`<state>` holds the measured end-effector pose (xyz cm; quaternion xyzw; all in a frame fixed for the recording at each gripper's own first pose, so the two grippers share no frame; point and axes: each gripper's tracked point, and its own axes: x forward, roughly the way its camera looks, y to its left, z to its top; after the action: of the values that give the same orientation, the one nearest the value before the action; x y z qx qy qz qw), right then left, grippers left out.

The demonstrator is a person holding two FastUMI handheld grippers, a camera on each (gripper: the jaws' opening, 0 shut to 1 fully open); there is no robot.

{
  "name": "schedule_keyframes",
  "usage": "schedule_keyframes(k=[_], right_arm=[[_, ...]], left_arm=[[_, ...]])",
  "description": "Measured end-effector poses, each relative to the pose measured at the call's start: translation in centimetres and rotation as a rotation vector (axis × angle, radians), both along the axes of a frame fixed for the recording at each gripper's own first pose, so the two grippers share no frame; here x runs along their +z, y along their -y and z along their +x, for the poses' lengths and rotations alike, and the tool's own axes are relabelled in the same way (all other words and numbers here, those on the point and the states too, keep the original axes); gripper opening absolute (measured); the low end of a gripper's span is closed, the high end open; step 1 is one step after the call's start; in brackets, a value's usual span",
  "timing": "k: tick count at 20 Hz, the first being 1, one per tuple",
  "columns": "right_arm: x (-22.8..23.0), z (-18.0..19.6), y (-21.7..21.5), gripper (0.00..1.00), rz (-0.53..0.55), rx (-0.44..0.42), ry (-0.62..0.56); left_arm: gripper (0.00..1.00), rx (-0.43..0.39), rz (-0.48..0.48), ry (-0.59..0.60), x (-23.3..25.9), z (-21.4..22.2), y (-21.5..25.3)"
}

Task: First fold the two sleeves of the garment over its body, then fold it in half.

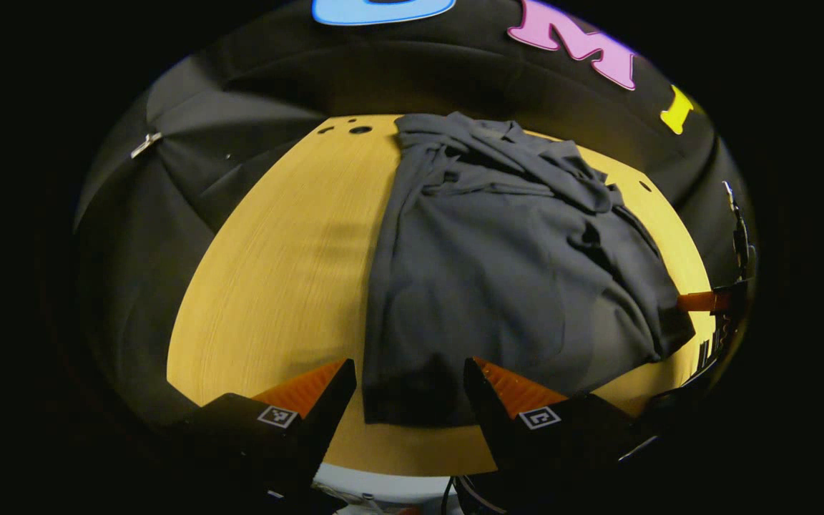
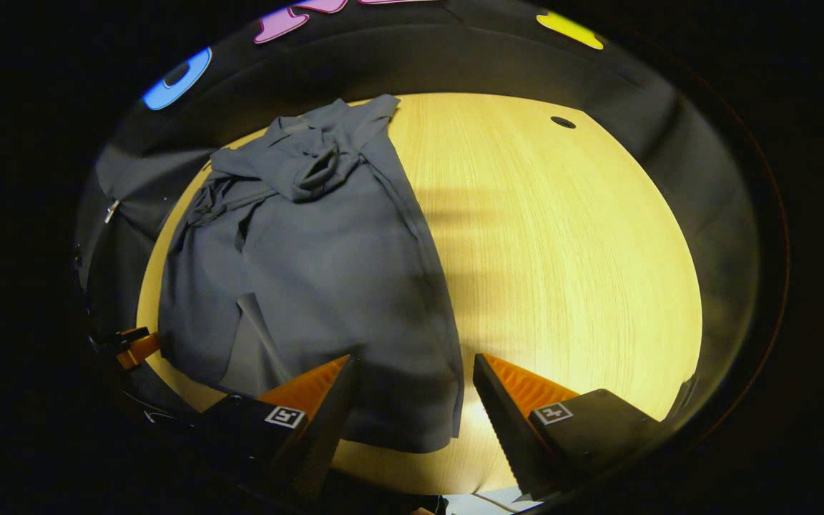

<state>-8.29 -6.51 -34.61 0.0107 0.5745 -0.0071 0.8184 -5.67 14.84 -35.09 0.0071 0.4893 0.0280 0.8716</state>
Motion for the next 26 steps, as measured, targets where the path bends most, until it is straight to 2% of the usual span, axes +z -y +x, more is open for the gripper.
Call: schedule_keyframes(k=[2,4,6,9,10,11,14,15,16,17,19,20,21,23,24,26], right_arm=[[-1.0,-0.5,0.1,0.99,-0.013,-0.015,-0.018],[-1.4,-0.7,0.2,0.99,-0.020,-0.012,-0.031],[-1.6,-0.9,0.1,0.99,-0.029,0.000,-0.048],[-1.9,-1.1,0.0,0.99,-0.043,0.009,-0.070],[-2.2,-1.1,0.1,1.00,-0.051,0.012,-0.062],[-2.1,-1.3,0.2,0.99,-0.063,0.014,-0.066],[-2.0,-1.5,0.0,0.98,-0.074,0.004,-0.079],[-1.8,-1.5,-0.3,0.95,-0.071,-0.003,-0.080],[-2.0,-1.5,-0.6,0.82,-0.069,-0.001,-0.090],[-1.9,-1.5,-1.0,0.77,-0.062,0.007,-0.091],[-1.9,-1.7,-1.5,0.59,-0.051,0.031,-0.103],[-2.0,-1.9,-1.7,0.33,-0.047,0.037,-0.105],[-1.7,-2.0,-1.8,0.24,-0.039,0.044,-0.107],[-1.6,-1.9,-2.0,0.13,-0.011,0.065,-0.107],[-1.7,-1.9,-2.3,0.07,-0.001,0.071,-0.108],[-1.8,-1.9,-2.5,0.05,0.026,0.084,-0.111]], left_arm=[[1.00,0.014,0.010,-0.022,-1.1,-0.9,-0.9],[0.96,0.021,0.007,-0.035,-1.8,-1.3,-1.0],[1.00,0.014,0.010,-0.044,-2.3,-1.5,-0.7],[0.92,-0.015,0.017,-0.036,-2.3,-1.1,-0.1],[0.92,-0.020,0.024,-0.043,-2.5,-1.0,0.1],[0.96,-0.023,0.027,-0.045,-2.6,-0.8,0.4],[0.96,-0.035,0.019,-0.051,-2.8,-0.8,1.9],[0.86,-0.047,0.023,-0.055,-2.8,-0.7,2.4],[0.88,-0.055,0.024,-0.053,-2.9,-0.6,2.8],[0.72,-0.059,0.025,-0.056,-3.0,-0.4,3.2],[0.57,-0.076,0.022,-0.053,-3.0,-0.1,4.2],[0.53,-0.086,0.021,-0.053,-3.1,0.0,4.7],[0.41,-0.092,0.023,-0.054,-3.2,0.2,5.1],[0.20,-0.097,0.041,-0.052,-3.2,0.4,5.6],[0.14,-0.101,0.049,-0.047,-3.0,0.3,5.7],[0.07,-0.093,0.048,-0.040,-3.1,0.5,5.8]])
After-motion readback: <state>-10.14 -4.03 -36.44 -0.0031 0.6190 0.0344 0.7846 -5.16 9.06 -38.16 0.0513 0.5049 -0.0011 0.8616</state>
